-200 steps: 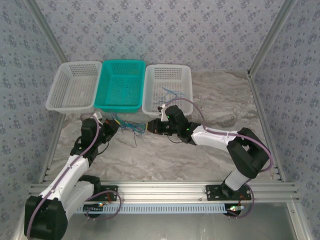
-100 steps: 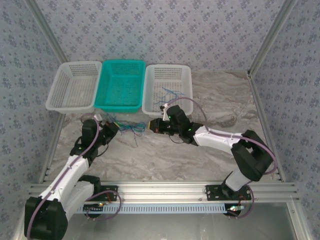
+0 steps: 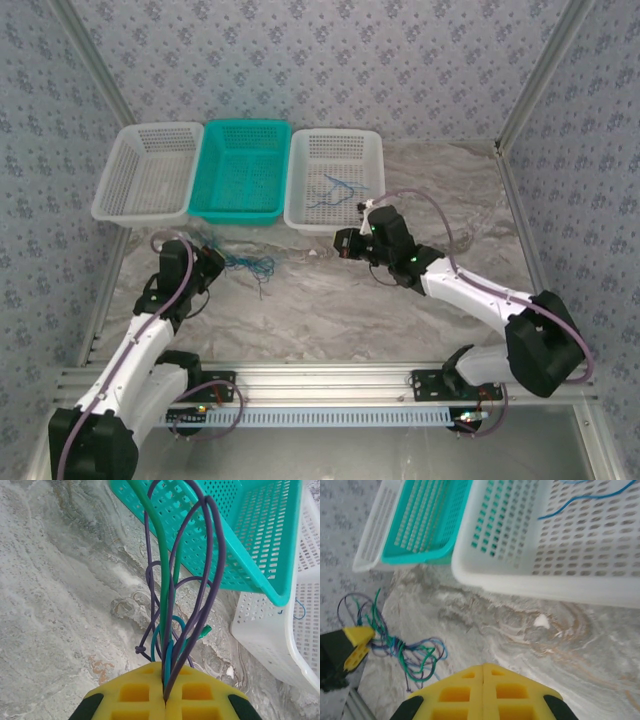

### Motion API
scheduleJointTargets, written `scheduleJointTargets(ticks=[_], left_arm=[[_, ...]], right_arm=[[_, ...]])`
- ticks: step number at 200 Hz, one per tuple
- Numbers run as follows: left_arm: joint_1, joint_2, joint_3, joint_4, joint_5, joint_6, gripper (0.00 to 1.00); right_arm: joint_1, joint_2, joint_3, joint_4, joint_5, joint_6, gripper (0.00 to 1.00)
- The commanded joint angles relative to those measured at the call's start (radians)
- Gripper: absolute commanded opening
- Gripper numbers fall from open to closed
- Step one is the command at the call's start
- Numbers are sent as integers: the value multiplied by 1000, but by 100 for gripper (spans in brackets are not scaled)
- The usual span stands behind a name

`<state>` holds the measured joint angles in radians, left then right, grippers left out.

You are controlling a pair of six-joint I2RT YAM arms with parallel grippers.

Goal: Untangle the cables

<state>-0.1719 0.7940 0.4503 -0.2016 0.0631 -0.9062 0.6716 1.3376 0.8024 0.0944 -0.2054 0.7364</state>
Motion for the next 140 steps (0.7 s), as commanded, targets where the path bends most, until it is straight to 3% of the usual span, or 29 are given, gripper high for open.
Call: scheduleJointTargets(ticks=[1,16,48,110,140], left_arm=[[5,15,4,72,37,2,0],[6,22,4,98,63,1,0],[6,16,4,142,116,-9,0],[5,13,7,176,161,-33,0],[6,4,3,169,164,-34,0]], right_arm=[[59,68,49,9,-134,-40,15],[99,116,49,80,-151,-2,31],[122,207,73,183,-183,36,39],[110,336,130,314,-255,92,41],[111,357,140,323,-251,87,37]])
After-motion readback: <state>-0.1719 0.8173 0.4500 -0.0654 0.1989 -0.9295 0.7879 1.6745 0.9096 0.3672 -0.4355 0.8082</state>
